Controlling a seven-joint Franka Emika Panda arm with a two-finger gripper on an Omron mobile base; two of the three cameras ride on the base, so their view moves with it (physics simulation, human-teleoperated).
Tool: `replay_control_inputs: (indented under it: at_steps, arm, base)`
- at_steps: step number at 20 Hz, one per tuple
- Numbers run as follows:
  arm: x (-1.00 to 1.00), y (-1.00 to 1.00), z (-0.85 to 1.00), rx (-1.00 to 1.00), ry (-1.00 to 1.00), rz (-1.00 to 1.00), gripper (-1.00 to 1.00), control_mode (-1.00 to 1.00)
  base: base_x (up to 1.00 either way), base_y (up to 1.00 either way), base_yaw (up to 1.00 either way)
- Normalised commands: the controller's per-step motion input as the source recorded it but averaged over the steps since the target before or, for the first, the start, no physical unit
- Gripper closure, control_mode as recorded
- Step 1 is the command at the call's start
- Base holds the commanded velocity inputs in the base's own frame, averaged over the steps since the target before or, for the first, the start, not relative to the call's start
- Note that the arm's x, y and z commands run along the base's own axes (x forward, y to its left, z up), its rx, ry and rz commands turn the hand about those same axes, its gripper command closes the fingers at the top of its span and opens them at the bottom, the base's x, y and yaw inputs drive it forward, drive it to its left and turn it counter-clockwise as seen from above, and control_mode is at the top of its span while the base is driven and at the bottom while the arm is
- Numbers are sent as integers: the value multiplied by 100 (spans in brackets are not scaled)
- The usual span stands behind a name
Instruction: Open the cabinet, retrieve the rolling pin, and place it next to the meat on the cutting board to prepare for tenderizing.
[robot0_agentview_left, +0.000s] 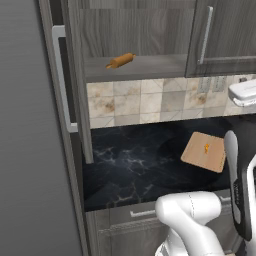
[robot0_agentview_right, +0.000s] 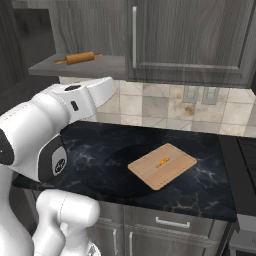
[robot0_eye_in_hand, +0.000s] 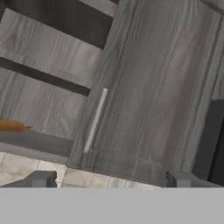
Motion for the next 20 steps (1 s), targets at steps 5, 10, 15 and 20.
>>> replay_control_inputs:
  at_steps: [5, 10, 15, 20]
  arm:
    - [36, 0, 0, 33, 1, 0, -100, -100]
    - [42, 0, 1, 30, 0, 0, -100, -100]
    - [6, -1, -1, 28, -1, 1, -100, -100]
    - [7, 0, -11, 7, -11, 13, -100, -100]
  base:
    - [0, 0, 0]
    - [0, 0, 0]
    - [0, 0, 0]
    - [0, 0, 0]
